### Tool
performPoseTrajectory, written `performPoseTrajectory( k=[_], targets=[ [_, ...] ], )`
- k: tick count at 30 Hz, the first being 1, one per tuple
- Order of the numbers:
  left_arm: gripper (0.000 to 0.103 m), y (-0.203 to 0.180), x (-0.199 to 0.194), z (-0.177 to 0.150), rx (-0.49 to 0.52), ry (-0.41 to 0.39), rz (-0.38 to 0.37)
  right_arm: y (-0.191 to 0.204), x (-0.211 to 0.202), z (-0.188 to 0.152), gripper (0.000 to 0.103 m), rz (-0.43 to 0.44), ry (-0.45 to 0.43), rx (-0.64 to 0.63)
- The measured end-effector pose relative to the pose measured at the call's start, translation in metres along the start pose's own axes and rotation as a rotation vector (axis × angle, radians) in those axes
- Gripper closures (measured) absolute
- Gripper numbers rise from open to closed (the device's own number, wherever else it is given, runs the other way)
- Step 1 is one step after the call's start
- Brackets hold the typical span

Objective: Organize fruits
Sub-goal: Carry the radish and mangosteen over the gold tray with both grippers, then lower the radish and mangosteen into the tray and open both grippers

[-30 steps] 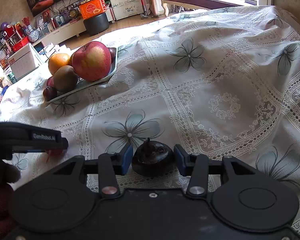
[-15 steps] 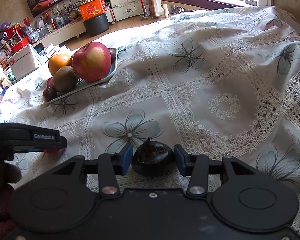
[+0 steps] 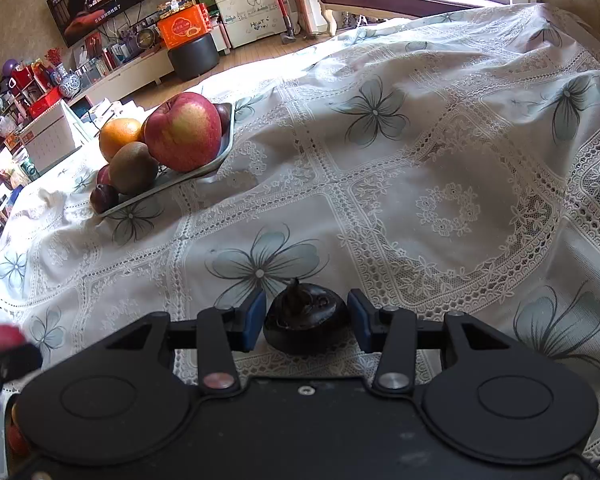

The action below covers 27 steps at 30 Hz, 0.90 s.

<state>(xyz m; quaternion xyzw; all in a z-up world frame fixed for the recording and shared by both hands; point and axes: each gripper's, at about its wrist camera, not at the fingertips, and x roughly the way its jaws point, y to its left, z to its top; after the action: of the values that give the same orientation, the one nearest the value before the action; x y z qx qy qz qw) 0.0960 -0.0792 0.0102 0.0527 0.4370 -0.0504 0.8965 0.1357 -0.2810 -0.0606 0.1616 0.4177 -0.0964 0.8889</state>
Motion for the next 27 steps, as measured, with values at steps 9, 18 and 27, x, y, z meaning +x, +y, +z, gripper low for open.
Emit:
performPoseTrajectory(
  k=[9, 18, 27],
  targets=[
    [0.057, 0.005, -0.018, -0.032, -0.036, 0.07, -0.083, -0.005, -0.003, 0.0, 0.056, 0.02, -0.02, 0.021],
    [0.057, 0.012, -0.026, -0.046, -0.056, 0.082, -0.102, 0.018, -0.046, -0.011, 0.056, -0.009, -0.3, -0.106],
    [0.057, 0.021, -0.03, -0.052, -0.079, 0.085, -0.109, 0.02, -0.119, -0.027, 0.056, 0.087, -0.394, -0.065]
  ],
)
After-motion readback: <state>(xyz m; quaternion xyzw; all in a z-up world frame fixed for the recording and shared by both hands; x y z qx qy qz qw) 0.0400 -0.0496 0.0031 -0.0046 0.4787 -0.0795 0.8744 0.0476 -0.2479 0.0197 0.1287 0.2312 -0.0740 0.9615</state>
